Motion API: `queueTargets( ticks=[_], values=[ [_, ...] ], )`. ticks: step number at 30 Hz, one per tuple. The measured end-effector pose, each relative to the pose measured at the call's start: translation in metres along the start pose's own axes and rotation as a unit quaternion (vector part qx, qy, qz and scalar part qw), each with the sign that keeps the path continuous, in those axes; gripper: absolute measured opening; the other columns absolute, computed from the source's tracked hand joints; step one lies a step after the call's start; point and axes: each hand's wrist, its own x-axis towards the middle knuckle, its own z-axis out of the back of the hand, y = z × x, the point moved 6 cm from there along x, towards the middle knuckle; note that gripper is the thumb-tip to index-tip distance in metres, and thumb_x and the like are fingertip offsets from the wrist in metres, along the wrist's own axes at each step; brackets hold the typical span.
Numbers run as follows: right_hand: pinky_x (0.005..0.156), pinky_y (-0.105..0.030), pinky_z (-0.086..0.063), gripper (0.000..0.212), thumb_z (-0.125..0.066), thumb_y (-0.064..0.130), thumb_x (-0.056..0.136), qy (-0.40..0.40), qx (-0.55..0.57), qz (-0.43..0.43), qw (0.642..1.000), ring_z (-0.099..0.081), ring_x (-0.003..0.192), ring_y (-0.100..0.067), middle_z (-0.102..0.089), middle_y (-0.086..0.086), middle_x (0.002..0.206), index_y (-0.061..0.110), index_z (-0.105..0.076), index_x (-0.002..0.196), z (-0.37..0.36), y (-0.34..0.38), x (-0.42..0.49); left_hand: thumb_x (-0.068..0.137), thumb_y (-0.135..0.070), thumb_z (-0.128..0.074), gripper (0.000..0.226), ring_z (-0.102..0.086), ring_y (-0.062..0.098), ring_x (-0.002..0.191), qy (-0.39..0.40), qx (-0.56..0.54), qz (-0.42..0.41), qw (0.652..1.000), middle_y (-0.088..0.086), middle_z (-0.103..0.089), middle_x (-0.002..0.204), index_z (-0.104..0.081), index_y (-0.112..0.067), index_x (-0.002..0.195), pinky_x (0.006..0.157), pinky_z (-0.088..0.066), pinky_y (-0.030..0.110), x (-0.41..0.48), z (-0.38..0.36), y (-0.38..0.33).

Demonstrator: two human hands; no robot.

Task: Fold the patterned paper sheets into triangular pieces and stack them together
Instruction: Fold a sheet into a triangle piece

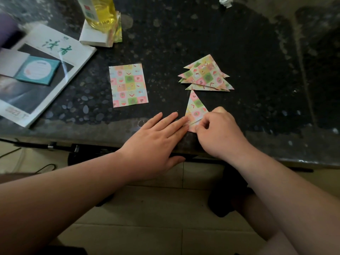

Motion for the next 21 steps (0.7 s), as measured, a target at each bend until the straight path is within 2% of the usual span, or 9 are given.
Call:
queueTargets(
  ticks=[5,13,16,21],
  values=[
    [0.089,-0.043,-0.052,0.021,-0.056,0.027,0.095,0.012,0.004,-0.002,1.000,-0.052,0.106,-0.024,-0.050,-0.002,0.106,0.020,-0.063,0.076,0.001,0.001,0.000,0.096,-0.069,-0.025,0.083,-0.016,0.023,0.157,0.000,-0.003,0.005,1.000,0.002,-0.022,0.169,-0.028,-0.018,0.160,0.128,-0.014,0.046,0.001,0.001,-0.001],
    [0.086,-0.041,-0.051,0.022,-0.057,0.027,0.096,0.011,0.002,0.000,1.000,-0.050,0.104,-0.022,-0.049,-0.001,0.105,0.021,-0.063,0.076,0.001,0.001,-0.001,0.097,-0.069,-0.030,0.081,-0.005,0.018,0.158,0.009,-0.039,0.008,0.999,-0.002,-0.012,0.171,-0.019,-0.023,0.162,0.129,-0.006,0.043,0.002,0.001,0.003],
    [0.085,-0.041,-0.052,0.023,-0.056,0.027,0.098,0.004,0.002,0.002,1.000,-0.050,0.103,-0.021,-0.049,-0.001,0.104,0.021,-0.061,0.076,0.001,0.001,-0.002,0.095,-0.069,-0.024,0.081,-0.012,0.018,0.157,-0.001,-0.048,0.012,0.999,-0.003,-0.020,0.170,-0.026,-0.022,0.161,0.128,-0.010,0.043,0.002,0.003,0.003],
    [0.086,-0.040,-0.051,0.024,-0.056,0.026,0.097,0.009,0.009,0.009,1.000,-0.050,0.103,-0.021,-0.048,-0.002,0.103,0.022,-0.059,0.074,0.001,0.001,-0.002,0.095,-0.073,-0.028,0.078,-0.029,0.016,0.149,-0.026,-0.060,0.029,0.997,-0.009,-0.036,0.162,-0.037,-0.026,0.157,0.122,-0.019,0.040,0.010,0.011,0.007]
  ],
)
